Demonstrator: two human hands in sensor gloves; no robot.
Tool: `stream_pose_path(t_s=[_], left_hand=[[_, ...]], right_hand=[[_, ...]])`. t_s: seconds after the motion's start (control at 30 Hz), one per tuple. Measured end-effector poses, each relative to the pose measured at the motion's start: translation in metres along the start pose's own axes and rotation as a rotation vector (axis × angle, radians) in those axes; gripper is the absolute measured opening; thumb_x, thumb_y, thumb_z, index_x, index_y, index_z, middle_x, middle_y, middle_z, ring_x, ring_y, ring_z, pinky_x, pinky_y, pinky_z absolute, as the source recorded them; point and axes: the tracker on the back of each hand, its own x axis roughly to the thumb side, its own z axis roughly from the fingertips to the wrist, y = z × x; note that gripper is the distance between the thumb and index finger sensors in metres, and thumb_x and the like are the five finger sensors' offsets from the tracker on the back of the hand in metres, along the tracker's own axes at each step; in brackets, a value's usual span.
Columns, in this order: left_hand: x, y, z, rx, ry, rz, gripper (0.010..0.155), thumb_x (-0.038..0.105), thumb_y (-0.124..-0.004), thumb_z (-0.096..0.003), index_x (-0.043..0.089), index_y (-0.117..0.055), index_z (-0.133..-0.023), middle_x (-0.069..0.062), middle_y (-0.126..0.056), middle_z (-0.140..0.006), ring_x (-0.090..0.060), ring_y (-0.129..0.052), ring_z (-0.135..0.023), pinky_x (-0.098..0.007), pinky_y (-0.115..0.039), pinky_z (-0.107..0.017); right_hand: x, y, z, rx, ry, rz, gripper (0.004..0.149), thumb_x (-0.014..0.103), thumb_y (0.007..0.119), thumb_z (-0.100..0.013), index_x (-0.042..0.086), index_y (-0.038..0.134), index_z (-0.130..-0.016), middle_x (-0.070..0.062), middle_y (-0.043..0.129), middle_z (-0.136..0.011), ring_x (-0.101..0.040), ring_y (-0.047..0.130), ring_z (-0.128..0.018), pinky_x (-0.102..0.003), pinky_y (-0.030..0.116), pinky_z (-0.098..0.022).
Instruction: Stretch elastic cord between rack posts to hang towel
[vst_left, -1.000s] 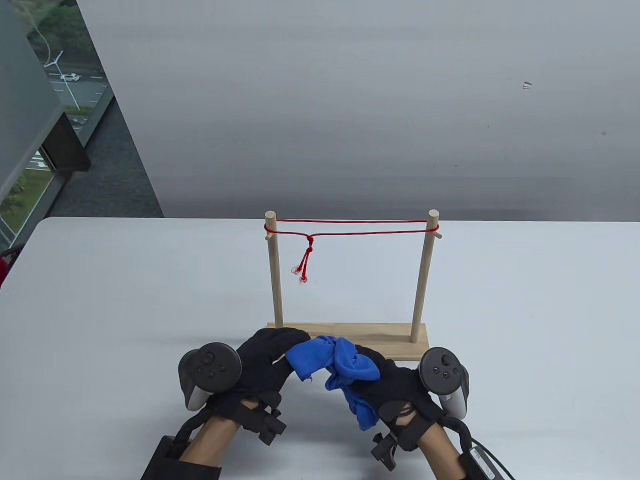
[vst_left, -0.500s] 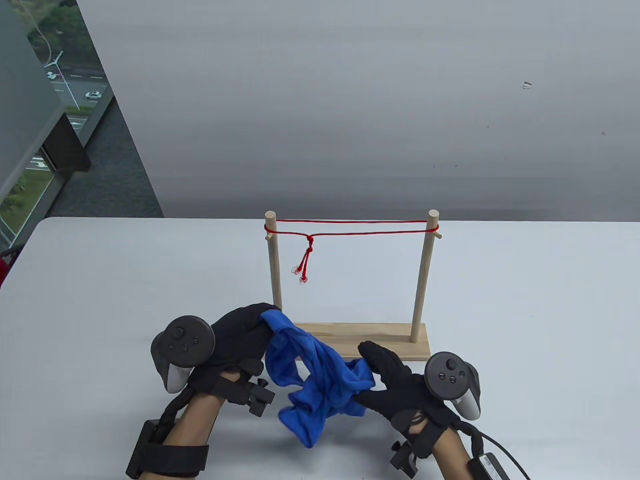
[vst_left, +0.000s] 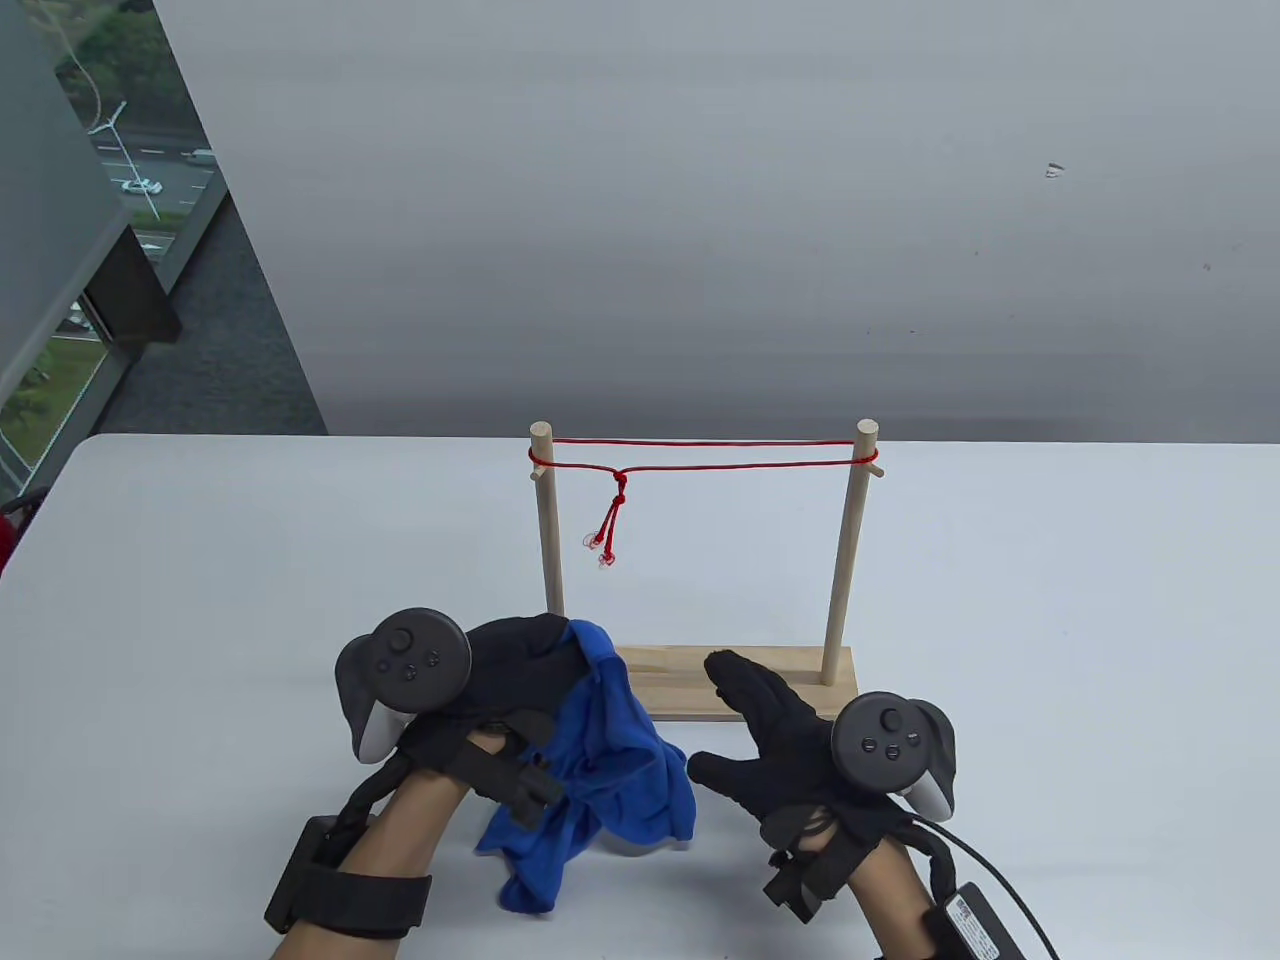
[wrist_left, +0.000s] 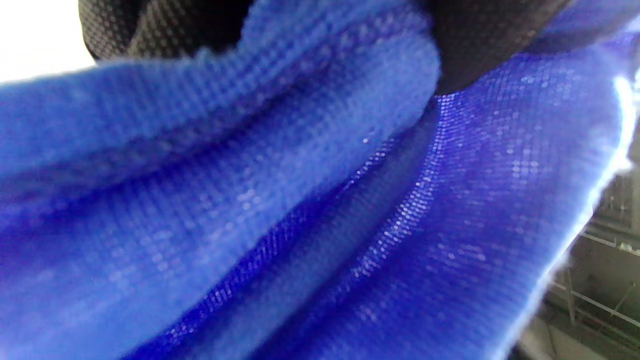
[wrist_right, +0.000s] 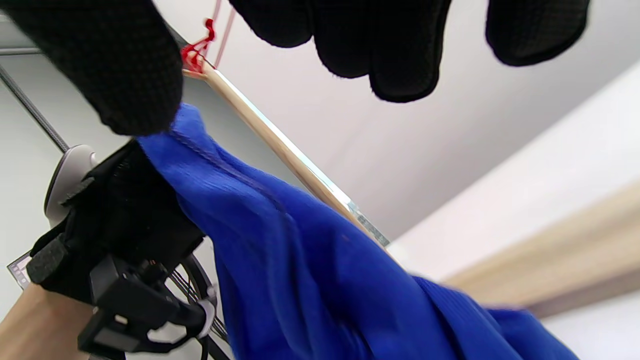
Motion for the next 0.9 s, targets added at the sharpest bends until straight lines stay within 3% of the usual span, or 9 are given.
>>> stream_pose_path(t_s=[0.27,0.57,0.73,0.9], left_hand=[[0.018,-0.022,-0.011,-0.123,-0.027,-0.085,0.039,0.057,-0.087,-0.0429,0.021,-0.100,-0.039,0.004,-0.105,-0.022,-0.027,-0.107,-0.033,-0.054,-0.082,-0.053],[0.028,-0.033,-0.019,-0.245,-0.053,-0.082,0.039,0.057,-0.088,-0.0424,0.020,-0.100,-0.039,0.004,-0.105,-0.022,-0.028,-0.107,-0.034,-0.055,-0.081,-0.054],[0.037,-0.035,-0.022,-0.276,-0.068,-0.149,0.039,0.057,-0.088,-0.0418,0.020,-0.100,-0.040,0.003,-0.106,-0.023,-0.028,-0.107,-0.036,-0.055,-0.081,-0.054],[0.040,-0.032,-0.024,-0.295,-0.073,-0.178,0.039,0.057,-0.089,-0.0414,0.020,-0.101,-0.041,0.002,-0.107,-0.025,-0.029,-0.107,-0.038,-0.056,-0.080,-0.055]], right_hand=[[0.050,-0.022,-0.020,-0.085,-0.138,0.262,0.087,0.052,0.085,-0.042,0.020,0.035,-0.105,-0.015,0.058,-0.102,-0.041,0.081,-0.084,-0.067,0.068,-0.053],[0.063,-0.035,-0.033,-0.044,-0.225,0.366,0.072,0.028,0.087,-0.042,0.030,0.048,-0.102,-0.010,0.070,-0.096,-0.034,0.093,-0.073,-0.061,0.077,-0.048],[0.066,-0.032,-0.037,-0.041,-0.242,0.400,0.053,0.028,0.084,-0.044,0.022,0.070,-0.094,-0.011,0.080,-0.088,-0.032,0.097,-0.066,-0.059,0.079,-0.045],[0.067,-0.033,-0.037,-0.089,-0.232,0.473,0.045,0.039,0.082,-0.045,0.017,0.081,-0.084,-0.011,0.091,-0.075,-0.029,0.102,-0.054,-0.054,0.083,-0.040]])
